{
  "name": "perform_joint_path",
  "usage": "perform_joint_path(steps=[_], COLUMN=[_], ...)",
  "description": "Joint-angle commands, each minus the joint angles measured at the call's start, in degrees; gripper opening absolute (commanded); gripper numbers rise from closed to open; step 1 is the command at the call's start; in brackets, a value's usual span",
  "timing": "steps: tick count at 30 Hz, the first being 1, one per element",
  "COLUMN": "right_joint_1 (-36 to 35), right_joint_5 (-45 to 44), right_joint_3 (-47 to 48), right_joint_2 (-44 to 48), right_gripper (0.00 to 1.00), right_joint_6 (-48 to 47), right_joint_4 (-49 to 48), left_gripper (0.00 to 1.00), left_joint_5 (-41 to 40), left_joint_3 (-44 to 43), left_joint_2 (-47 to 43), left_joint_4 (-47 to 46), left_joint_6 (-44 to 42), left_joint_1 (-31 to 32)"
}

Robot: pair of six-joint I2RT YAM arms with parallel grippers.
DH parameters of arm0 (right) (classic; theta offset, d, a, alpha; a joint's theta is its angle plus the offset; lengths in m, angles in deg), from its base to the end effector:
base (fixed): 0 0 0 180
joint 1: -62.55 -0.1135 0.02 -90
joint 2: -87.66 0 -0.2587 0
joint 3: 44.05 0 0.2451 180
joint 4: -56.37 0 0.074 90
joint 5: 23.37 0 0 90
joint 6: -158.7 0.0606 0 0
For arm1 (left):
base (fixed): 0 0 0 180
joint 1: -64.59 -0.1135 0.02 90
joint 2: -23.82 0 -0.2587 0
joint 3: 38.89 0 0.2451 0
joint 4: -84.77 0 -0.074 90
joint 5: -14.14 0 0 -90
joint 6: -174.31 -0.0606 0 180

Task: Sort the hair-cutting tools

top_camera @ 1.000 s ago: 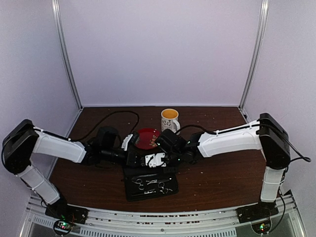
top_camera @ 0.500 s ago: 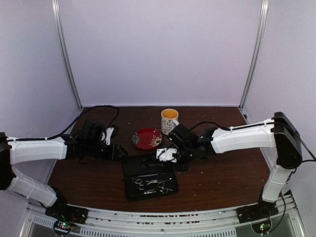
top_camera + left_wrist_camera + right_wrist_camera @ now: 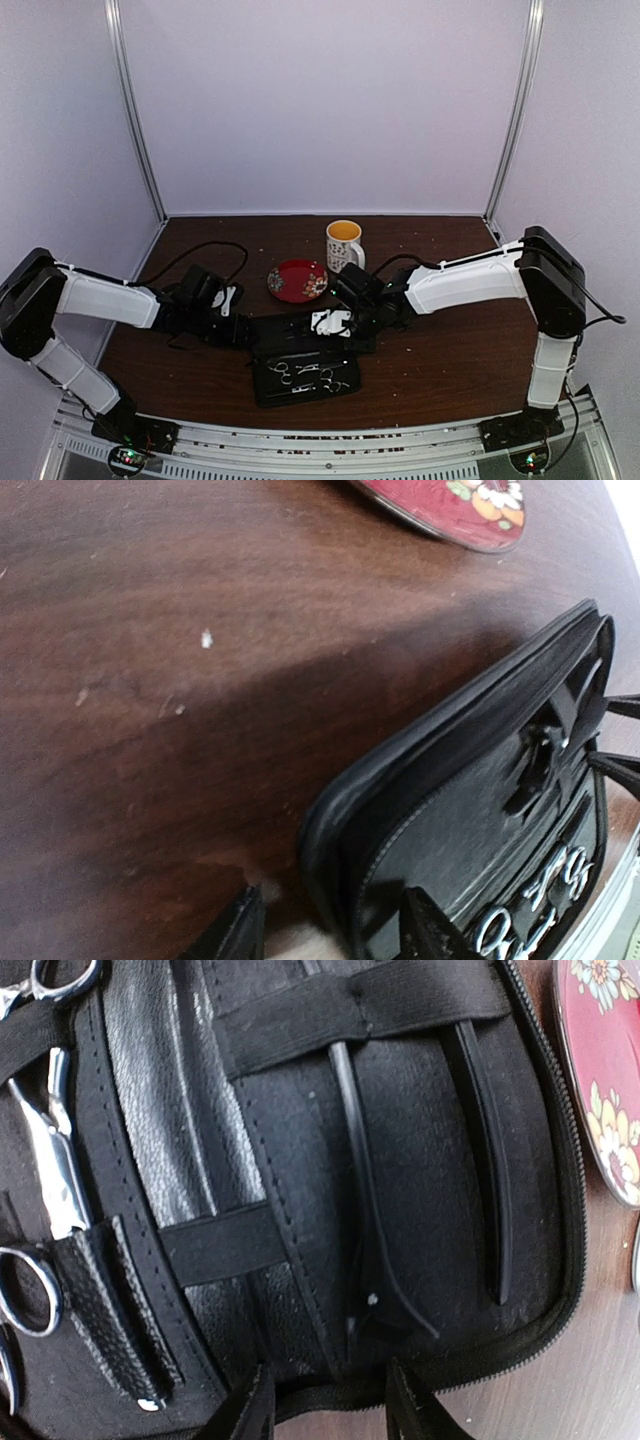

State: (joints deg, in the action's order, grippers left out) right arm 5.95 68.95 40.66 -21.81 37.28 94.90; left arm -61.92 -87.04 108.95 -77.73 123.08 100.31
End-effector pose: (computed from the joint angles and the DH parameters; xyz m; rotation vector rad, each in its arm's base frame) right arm 0.2122 0.3263 0.1346 -1.8775 1.9249 0.1923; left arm 0.2115 -0.1701 0.1157 0.0336 2.6861 -0.7816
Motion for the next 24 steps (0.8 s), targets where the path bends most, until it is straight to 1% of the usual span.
perform_joint_path(steps=[1, 4, 9, 13, 18, 24], right_joint_1=[-0.05, -0.04, -0.02, -0.07, -0.5, -1.9], right_joint_5=[-0.39, -0.2, -0.15, 0.84, 1.56, 2.4], right_joint_3=[2.37, 2.85, 4.77, 5.97, 8.17, 9.92], right_joint_2=[-1.43, -2.15, -4.08, -4.85, -5.92, -6.92], right_gripper=[0.37, 0.34, 0.21, 0.15, 0.13, 0.13], right_joint_6=[0.44, 0.16, -0.37, -0.56, -1.28, -1.89], right_joint_4=[-0.19, -0.65, -0.36, -0.4, 0.17, 0.65], left_gripper=[0.44, 0.38, 0.27, 0.22, 0.16, 0.12], left_joint_5=[2.0, 2.95, 5.54, 6.65, 7.97, 9.05], left_joint_3=[-0.64, -1.22, -1.87, -2.24, -3.21, -3.76], left_joint_2=[2.35, 3.98, 5.61, 6.14, 6.93, 6.82], left_joint_4=[-4.71, -6.01, -8.75, -9.75, -10.58, -11.03], left_joint_6=[0.6, 0.24, 0.42, 0.14, -0.07, 0.0], left_joint_1=[-0.42, -0.43, -0.47, -0.45, -0.45, -0.47])
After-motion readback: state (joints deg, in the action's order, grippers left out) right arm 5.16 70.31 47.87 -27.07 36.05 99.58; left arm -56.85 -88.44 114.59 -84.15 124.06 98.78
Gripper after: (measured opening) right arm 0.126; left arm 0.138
